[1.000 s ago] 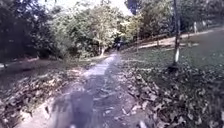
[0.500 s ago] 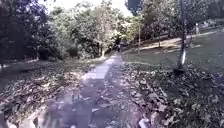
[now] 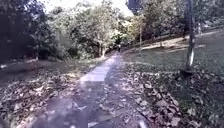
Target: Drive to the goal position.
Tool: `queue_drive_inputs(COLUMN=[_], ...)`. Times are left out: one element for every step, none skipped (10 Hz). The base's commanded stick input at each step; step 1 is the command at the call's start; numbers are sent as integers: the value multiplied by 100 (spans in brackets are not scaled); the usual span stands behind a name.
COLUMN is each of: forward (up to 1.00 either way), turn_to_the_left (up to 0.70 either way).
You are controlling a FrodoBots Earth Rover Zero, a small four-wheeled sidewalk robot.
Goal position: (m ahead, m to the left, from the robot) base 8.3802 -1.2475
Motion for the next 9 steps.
queue_drive_inputs(forward=[50, 50, 50, 50, 50, 50, 50, 50, 50], turn_to_the_left=[0, 0, 0, 0, 0, -18, -50, -50, -43])
